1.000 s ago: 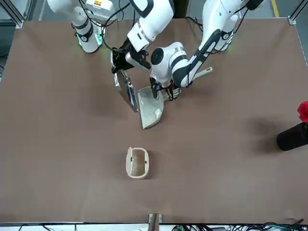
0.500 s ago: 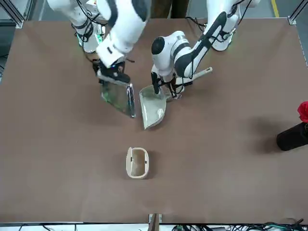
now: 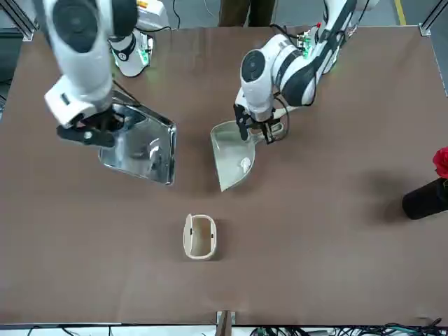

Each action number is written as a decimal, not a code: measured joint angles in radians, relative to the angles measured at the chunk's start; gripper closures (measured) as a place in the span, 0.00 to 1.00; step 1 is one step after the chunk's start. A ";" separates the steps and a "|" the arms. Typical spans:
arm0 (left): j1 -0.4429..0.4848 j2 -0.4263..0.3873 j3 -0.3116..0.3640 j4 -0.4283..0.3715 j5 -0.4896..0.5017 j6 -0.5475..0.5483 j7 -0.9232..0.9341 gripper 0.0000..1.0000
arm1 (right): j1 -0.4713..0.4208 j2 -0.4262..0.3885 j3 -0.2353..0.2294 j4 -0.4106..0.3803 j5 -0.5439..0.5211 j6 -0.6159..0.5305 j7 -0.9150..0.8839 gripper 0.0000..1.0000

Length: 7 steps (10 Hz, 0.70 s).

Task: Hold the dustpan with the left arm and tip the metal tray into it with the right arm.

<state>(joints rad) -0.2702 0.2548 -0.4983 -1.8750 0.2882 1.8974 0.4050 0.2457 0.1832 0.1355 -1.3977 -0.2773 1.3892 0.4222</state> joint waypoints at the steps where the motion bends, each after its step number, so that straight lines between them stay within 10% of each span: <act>1: 0.000 -0.041 0.040 0.000 -0.033 -0.011 0.041 0.67 | -0.004 -0.018 -0.072 -0.036 0.068 0.034 -0.028 0.95; 7: -0.006 -0.115 0.237 -0.008 -0.133 -0.065 0.082 0.67 | -0.010 -0.096 -0.356 -0.414 0.242 0.298 -0.219 0.95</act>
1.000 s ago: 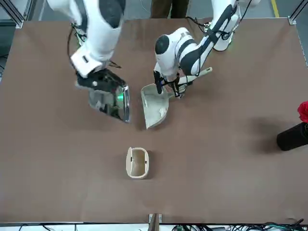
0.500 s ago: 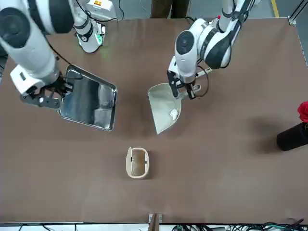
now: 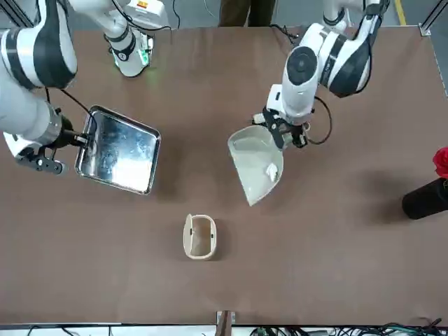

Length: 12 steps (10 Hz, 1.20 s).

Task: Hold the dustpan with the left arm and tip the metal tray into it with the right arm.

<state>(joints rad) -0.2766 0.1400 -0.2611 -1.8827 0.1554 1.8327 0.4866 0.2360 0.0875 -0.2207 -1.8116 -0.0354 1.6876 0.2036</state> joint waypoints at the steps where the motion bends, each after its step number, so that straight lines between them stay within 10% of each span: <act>1: 0.002 -0.002 0.046 0.001 -0.011 -0.001 0.000 0.67 | -0.001 0.000 -0.047 -0.060 0.012 0.073 -0.062 0.95; 6: -0.001 -0.008 0.121 0.051 -0.027 0.000 -0.019 0.67 | -0.019 0.078 -0.270 -0.296 0.262 0.333 -0.461 0.95; 12: -0.064 0.223 0.065 0.477 0.152 -0.315 -0.131 0.67 | -0.044 0.299 -0.297 -0.369 0.583 0.533 -0.850 0.95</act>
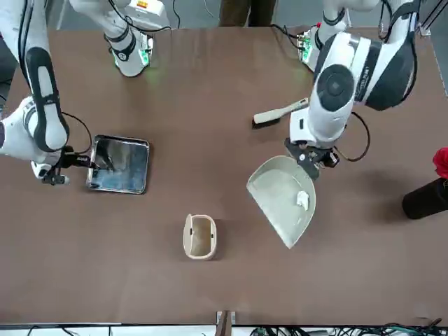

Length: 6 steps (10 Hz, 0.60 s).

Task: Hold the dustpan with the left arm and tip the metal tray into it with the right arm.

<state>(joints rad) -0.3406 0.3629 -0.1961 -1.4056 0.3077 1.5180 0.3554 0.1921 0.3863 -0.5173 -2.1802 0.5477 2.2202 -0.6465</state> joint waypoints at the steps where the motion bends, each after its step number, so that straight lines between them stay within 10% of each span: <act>1: -0.032 0.055 -0.010 0.083 0.064 -0.066 -0.007 0.67 | -0.001 0.005 -0.004 0.000 0.012 0.001 -0.014 0.95; 6: -0.198 0.220 -0.014 0.360 0.298 -0.150 -0.081 0.67 | -0.003 0.004 -0.015 -0.002 0.019 -0.006 -0.031 0.82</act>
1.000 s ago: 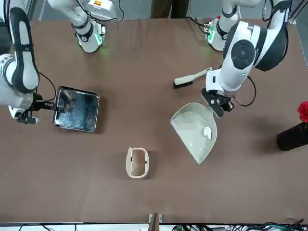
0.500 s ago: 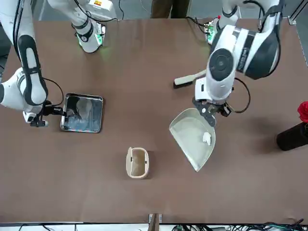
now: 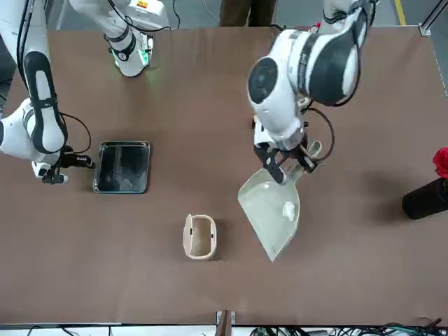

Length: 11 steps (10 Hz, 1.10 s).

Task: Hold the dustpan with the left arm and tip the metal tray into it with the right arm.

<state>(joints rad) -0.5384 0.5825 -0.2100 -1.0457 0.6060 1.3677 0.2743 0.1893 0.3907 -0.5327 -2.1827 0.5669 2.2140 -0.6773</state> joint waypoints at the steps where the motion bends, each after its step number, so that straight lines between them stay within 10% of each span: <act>1: -0.021 0.024 0.001 0.049 0.011 0.000 -0.006 0.67 | 0.000 0.000 -0.006 0.000 0.000 -0.004 -0.010 0.81; 3: -0.093 0.073 0.054 0.149 0.034 -0.004 -0.006 0.67 | 0.000 -0.006 -0.032 0.016 0.000 -0.050 -0.030 0.74; 8: -0.200 0.192 0.179 0.313 0.045 -0.024 -0.005 0.67 | 0.001 -0.133 -0.055 0.102 -0.140 -0.128 0.029 0.00; 11: -0.264 0.250 0.242 0.313 0.094 -0.026 0.002 0.67 | 0.003 -0.289 0.009 0.151 -0.370 -0.246 0.270 0.00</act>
<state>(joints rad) -0.8025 0.8330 0.0318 -0.7329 0.6995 1.3417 0.2760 0.1919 0.1016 -0.5236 -2.0318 0.1965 1.9683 -0.4070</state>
